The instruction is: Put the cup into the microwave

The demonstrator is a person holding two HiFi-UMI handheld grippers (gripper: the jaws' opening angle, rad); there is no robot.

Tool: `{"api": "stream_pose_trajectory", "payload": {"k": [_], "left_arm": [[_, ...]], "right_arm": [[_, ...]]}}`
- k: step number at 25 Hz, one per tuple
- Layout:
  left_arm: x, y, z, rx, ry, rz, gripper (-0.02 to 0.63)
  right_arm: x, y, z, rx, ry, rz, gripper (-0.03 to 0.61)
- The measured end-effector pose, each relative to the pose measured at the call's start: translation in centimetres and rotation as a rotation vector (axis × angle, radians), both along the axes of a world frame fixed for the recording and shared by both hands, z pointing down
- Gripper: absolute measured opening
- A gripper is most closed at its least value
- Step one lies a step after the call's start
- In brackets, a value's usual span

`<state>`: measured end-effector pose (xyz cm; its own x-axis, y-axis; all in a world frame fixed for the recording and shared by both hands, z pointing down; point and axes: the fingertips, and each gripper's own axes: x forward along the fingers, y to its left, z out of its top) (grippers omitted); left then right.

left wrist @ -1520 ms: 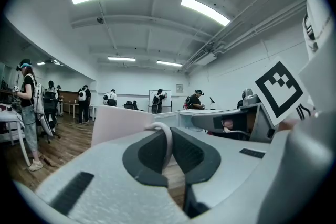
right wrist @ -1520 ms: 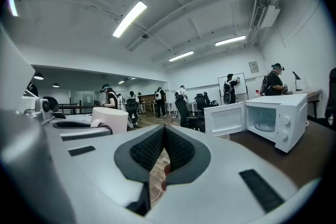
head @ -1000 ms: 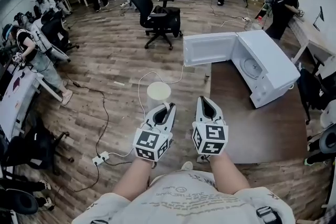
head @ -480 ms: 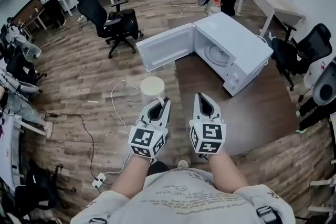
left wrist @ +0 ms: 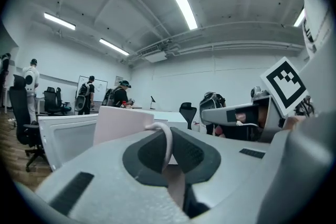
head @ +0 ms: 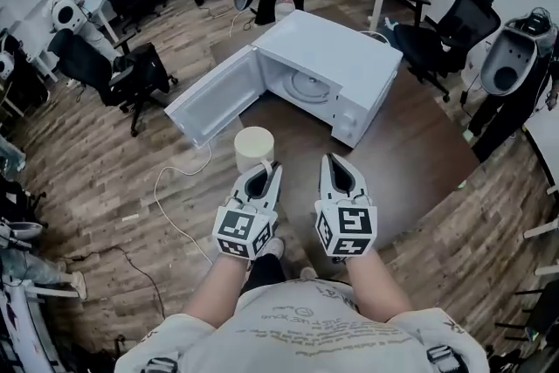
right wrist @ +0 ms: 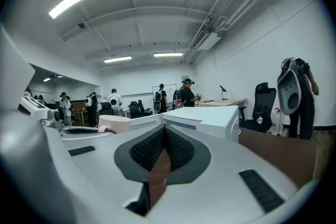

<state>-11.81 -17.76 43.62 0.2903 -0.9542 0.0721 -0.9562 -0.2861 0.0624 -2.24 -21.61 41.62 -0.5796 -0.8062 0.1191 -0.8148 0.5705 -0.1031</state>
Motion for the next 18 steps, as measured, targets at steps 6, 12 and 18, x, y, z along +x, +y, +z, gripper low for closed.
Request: {"api": "stream_pose_trajectory", "payload": {"k": [6,12,18], "left_arm": [[-0.7,-5.3,1.0,-0.006,0.000,0.168,0.026],[-2.4,-9.5,2.4,-0.018,0.027,0.257,0.026],[-4.0,-14.8,5.0,-0.032,0.011,0.317,0.026]], "right_arm": [[-1.7,-3.2,-0.3,0.011,-0.060,0.033,0.014],[-4.0,-5.6,-1.0,0.008,-0.076,0.072,0.012],[-5.5,-7.6,0.5,-0.024,-0.037,0.087,0.012]]}}
